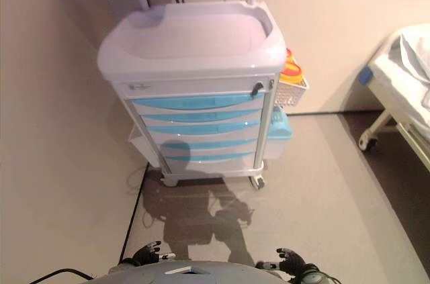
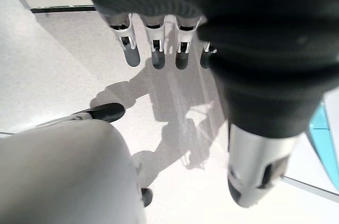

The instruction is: Open the drawer and pick up the medicine

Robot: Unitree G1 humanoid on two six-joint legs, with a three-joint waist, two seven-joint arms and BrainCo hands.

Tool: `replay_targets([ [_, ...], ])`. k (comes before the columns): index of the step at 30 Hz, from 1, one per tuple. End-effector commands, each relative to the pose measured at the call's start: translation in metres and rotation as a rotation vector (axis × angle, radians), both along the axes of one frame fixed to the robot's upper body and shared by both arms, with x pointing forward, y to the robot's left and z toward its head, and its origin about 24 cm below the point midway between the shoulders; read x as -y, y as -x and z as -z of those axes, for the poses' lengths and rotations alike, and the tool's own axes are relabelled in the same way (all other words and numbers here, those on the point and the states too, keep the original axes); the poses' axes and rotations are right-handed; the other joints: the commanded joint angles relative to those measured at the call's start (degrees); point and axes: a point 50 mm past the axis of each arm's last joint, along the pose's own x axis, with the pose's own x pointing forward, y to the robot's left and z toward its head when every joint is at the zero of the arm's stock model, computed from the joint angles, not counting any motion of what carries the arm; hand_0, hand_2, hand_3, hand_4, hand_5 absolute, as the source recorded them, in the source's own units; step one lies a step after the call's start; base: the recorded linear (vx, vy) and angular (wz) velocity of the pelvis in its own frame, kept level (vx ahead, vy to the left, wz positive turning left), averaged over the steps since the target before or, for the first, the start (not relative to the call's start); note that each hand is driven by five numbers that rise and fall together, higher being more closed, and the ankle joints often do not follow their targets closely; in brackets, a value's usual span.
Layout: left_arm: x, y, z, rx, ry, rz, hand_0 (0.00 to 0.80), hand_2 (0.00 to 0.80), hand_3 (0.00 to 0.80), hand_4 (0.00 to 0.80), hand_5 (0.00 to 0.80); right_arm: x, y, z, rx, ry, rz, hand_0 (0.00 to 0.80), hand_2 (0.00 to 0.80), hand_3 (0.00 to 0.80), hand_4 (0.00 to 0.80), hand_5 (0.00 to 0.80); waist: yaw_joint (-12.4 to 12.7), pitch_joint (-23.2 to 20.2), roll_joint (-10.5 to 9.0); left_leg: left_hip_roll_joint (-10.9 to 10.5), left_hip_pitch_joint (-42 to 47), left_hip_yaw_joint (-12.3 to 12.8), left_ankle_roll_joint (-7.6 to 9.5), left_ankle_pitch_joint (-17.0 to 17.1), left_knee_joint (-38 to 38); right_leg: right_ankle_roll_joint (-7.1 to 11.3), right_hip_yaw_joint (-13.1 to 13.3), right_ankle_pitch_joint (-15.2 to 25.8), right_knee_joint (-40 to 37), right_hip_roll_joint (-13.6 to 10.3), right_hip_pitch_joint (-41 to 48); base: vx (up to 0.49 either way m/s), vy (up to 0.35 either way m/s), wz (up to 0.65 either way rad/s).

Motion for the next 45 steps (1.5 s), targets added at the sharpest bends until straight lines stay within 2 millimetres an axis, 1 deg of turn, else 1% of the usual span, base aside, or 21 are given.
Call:
replay_targets([
  [1, -0.006, -0.075, -0.032, 0.316, 0.059, -0.095, 0.000, 0.000, 0.000, 0.000, 0.000, 0.002, -0.056, -0.017, 0.166, 0.024, -0.015, 0.000, 0.000, 0.000, 0.000, 0.000, -1.3, 9.6, -1.54, -4.7, -4.8, 2.3, 5.30, -5.7, 6.0, -1.25, 2.0, -4.6, 8.5, 2.2, -4.5, -0.198, 0.082, -0.09],
  [4, -0.008, -0.119, -0.062, 0.535, 0.139, -0.159, 0.000, 0.000, 0.000, 0.000, 0.000, 0.006, -0.080, -0.029, 0.252, 0.034, -0.004, 0.000, 0.000, 0.000, 0.000, 0.000, -1.6, 13.7, -2.03, -4.6, -11.1, 3.2, 5.53, -5.3, 10.0, -1.53, 3.4, -4.4, 12.5, 2.5, -11.0, -0.222, 0.057, -0.14],
  [5, -0.008, -0.126, -0.069, 0.579, 0.157, -0.170, 0.000, 0.000, 0.000, 0.000, 0.000, 0.006, -0.083, -0.031, 0.266, 0.036, -0.002, 0.000, 0.000, 0.000, 0.000, 0.000, -1.6, 14.3, -2.17, -4.6, -12.5, 3.3, 5.56, -5.3, 11.1, -1.57, 3.7, -4.4, 13.4, 2.6, -12.3, -0.127, 0.044, -0.12],
  [7, -0.008, -0.154, -0.094, 0.726, 0.216, -0.203, 0.000, 0.000, 0.000, 0.000, 0.000, 0.005, -0.096, -0.038, 0.307, 0.039, -0.004, 0.000, 0.000, 0.000, 0.000, 0.000, -1.8, 16.3, -2.84, -4.6, -16.8, 3.8, 5.84, -5.5, 14.6, -1.72, 4.7, -4.2, 16.0, 2.7, -16.7, -0.135, 0.047, -0.09],
  [11, -0.014, -0.195, -0.143, 0.944, 0.310, -0.236, 0.000, 0.000, 0.000, 0.000, 0.000, 0.003, -0.108, -0.044, 0.347, 0.035, -0.010, 0.000, 0.000, 0.000, 0.000, 0.000, -2.5, 18.4, -4.55, -4.5, -23.2, 4.5, 6.26, -6.7, 19.8, -1.80, 6.1, -4.1, 19.8, 3.3, -23.1, -0.094, 0.022, -0.20],
  [17, -0.030, -0.237, -0.221, 1.221, 0.470, -0.309, 0.000, 0.000, 0.000, 0.000, 0.000, -0.001, -0.116, -0.050, 0.395, 0.011, -0.009, 0.000, 0.000, 0.000, 0.000, 0.000, -4.0, 20.9, -7.13, -3.6, -29.6, 5.5, 6.44, -9.3, 26.4, -1.99, 7.4, -3.4, 21.9, 4.4, -28.2, -0.038, -0.011, -0.13],
  [19, -0.035, -0.249, -0.249, 1.309, 0.576, -0.331, 0.000, 0.000, 0.000, 0.000, 0.000, -0.004, -0.116, -0.050, 0.408, -0.005, -0.005, 0.000, 0.000, 0.000, 0.000, 0.000, -4.7, 21.7, -8.11, -3.4, -30.9, 5.7, 6.52, -10.3, 28.2, -1.94, 7.7, -2.7, 21.7, 4.7, -29.0, -0.019, -0.034, -0.20],
  [20, -0.036, -0.250, -0.254, 1.330, 0.595, -0.328, 0.000, 0.000, 0.000, 0.000, 0.000, -0.005, -0.116, -0.050, 0.410, -0.008, -0.003, 0.000, 0.000, 0.000, 0.000, 0.000, -4.8, 21.9, -8.30, -3.4, -31.2, 5.8, 6.53, -10.5, 28.5, -1.93, 7.8, -2.6, 21.5, 4.7, -29.1, -0.016, -0.032, -0.12],
  [24, -0.041, -0.262, -0.298, 1.477, 0.669, -0.306, 0.000, 0.000, 0.000, 0.000, 0.000, -0.010, -0.116, -0.050, 0.429, -0.027, -0.008, 0.000, 0.000, 0.000, 0.000, 0.000, -5.9, 23.1, -9.86, -2.8, -32.9, 7.0, 6.43, -11.8, 30.6, -1.72, 7.9, -1.1, 20.2, 4.4, -29.8, -0.022, -0.024, -0.10],
  [25, -0.041, -0.262, -0.300, 1.484, 0.676, -0.302, 0.000, 0.000, 0.000, 0.000, 0.000, -0.010, -0.116, -0.050, 0.430, -0.028, -0.007, 0.000, 0.000, 0.000, 0.000, 0.000, -5.9, 23.2, -9.91, -2.8, -33.0, 7.0, 6.42, -11.9, 30.8, -1.71, 7.9, -1.0, 20.1, 4.4, -29.8, -0.008, -0.010, -0.11],
  [26, -0.043, -0.266, -0.318, 1.536, 0.724, -0.286, 0.000, 0.000, 0.000, 0.000, 0.000, -0.011, -0.114, -0.050, 0.432, -0.035, -0.006, 0.000, 0.000, 0.000, 0.000, 0.000, -6.3, 23.5, -10.39, -2.7, -33.3, 7.3, 6.42, -12.4, 31.4, -1.61, 7.9, -0.5, 19.6, 4.3, -29.9, -0.003, -0.007, -0.10],
  [27, -0.044, -0.267, -0.323, 1.551, 0.749, -0.287, 0.000, 0.000, 0.000, 0.000, 0.000, -0.011, -0.114, -0.049, 0.433, -0.037, -0.005, 0.000, 0.000, 0.000, 0.000, 0.000, -6.4, 23.7, -10.50, -2.6, -33.4, 7.4, 6.41, -12.6, 31.7, -1.58, 8.0, -0.4, 19.5, 4.3, -29.9, 0.097, 0.022, -0.10],
  [28, -0.044, -0.269, -0.332, 1.579, 0.785, -0.282, 0.000, 0.000, 0.000, 0.000, 0.000, -0.011, -0.112, -0.049, 0.431, -0.042, -0.007, 0.000, 0.000, 0.000, 0.000, 0.000, -6.4, 23.6, -10.26, -2.4, -32.9, 6.9, 6.23, -14.7, 32.2, -1.22, 8.0, -1.6, 19.7, 4.6, -29.4, 0.106, 0.026, -0.09],
  [29, -0.047, -0.270, -0.347, 1.620, 0.825, -0.275, 0.000, 0.000, 0.000, 0.000, 0.000, -0.011, -0.110, -0.048, 0.430, -0.047, -0.010, 0.000, 0.000, 0.000, 0.000, 0.000, -6.7, 23.7, -10.64, -2.2, -33.0, 7.1, 6.22, -15.2, 32.8, -1.10, 8.0, -1.3, 19.3, 4.5, -29.3, 0.014, -0.010, -0.11],
  [30, -0.049, -0.271, -0.357, 1.650, 0.863, -0.274, 0.000, 0.000, 0.000, 0.000, 0.000, -0.011, -0.109, -0.048, 0.432, -0.052, -0.012, 0.000, 0.000, 0.000, 0.000, 0.000, -7.0, 24.1, -11.38, -2.1, -33.7, 8.0, 6.43, -13.9, 33.1, -1.27, 8.0, 0.2, 18.8, 4.1, -29.7, 0.024, -0.017, -0.13],
  [31, -0.050, -0.272, -0.370, 1.694, 0.911, -0.261, 0.000, 0.000, 0.000, 0.000, 0.000, -0.012, -0.107, -0.046, 0.428, -0.057, -0.018, 0.000, 0.000, 0.000, 0.000, 0.000, -7.1, 24.0, -11.25, -1.8, -33.1, 7.5, 6.24, -16.2, 33.8, -0.90, 8.0, -1.0, 18.9, 4.4, -29.1, 0.021, -0.017, -0.11],
  [36, -0.052, -0.271, -0.420, 1.853, 1.077, -0.206, 0.000, 0.000, 0.000, 0.000, 0.000, -0.015, -0.103, -0.045, 0.430, -0.073, -0.041, 0.000, 0.000, 0.000, 0.000, 0.000, -7.8, 24.3, -12.31, -1.3, -34.1, 8.0, 6.31, -17.9, 35.9, -0.72, 8.1, -0.3, 18.4, 4.3, -29.4, 0.030, -0.008, -0.11],
  [40, -0.053, -0.267, -0.448, 1.949, 1.194, -0.137, 0.000, 0.000, 0.000, 0.000, 0.000, -0.018, -0.101, -0.043, 0.427, -0.083, -0.059, 0.000, 0.000, 0.000, 0.000, 0.000, -8.2, 24.3, -12.82, -1.2, -34.1, 8.2, 6.48, -19.0, 36.9, -0.67, 8.4, -0.2, 18.2, 4.3, -29.2, 0.018, -0.008, -0.04],
  [42, -0.053, -0.267, -0.449, 1.953, 1.198, -0.131, 0.000, 0.000, 0.000, 0.000, 0.000, -0.019, -0.101, -0.043, 0.427, -0.084, -0.060, 0.000, 0.000, 0.000, 0.000, 0.000, -8.2, 24.3, -12.86, -1.2, -34.0, 8.3, 6.49, -19.0, 36.9, -0.67, 8.4, -0.2, 18.1, 4.4, -29.1, 0.000, 0.000, 0.00],
  [43, -0.048, -0.263, -0.465, 2.001, 1.266, -0.032, 0.000, 0.000, 0.000, 0.000, 0.000, -0.020, -0.099, -0.043, 0.424, -0.087, -0.075, 0.000, 0.000, 0.000, 0.000, 0.000, -8.3, 24.2, -13.07, -1.1, -34.1, 8.4, 6.52, -19.4, 37.3, -0.74, 8.5, -0.2, 18.0, 4.3, -29.0, 0.000, 0.000, 0.00],
  [45, -0.042, -0.260, -0.476, 2.014, 1.323, 0.053, 0.000, 0.000, 0.000, 0.000, 0.000, -0.021, -0.099, -0.042, 0.422, -0.091, -0.084, 0.000, 0.000, 0.000, 0.000, 0.000, -8.3, 24.1, -13.16, -1.0, -34.0, 8.4, 6.59, -19.8, 37.6, -0.78, 8.6, -0.2, 18.0, 4.4, -28.8, 0.016, -0.018, 0.00],
])
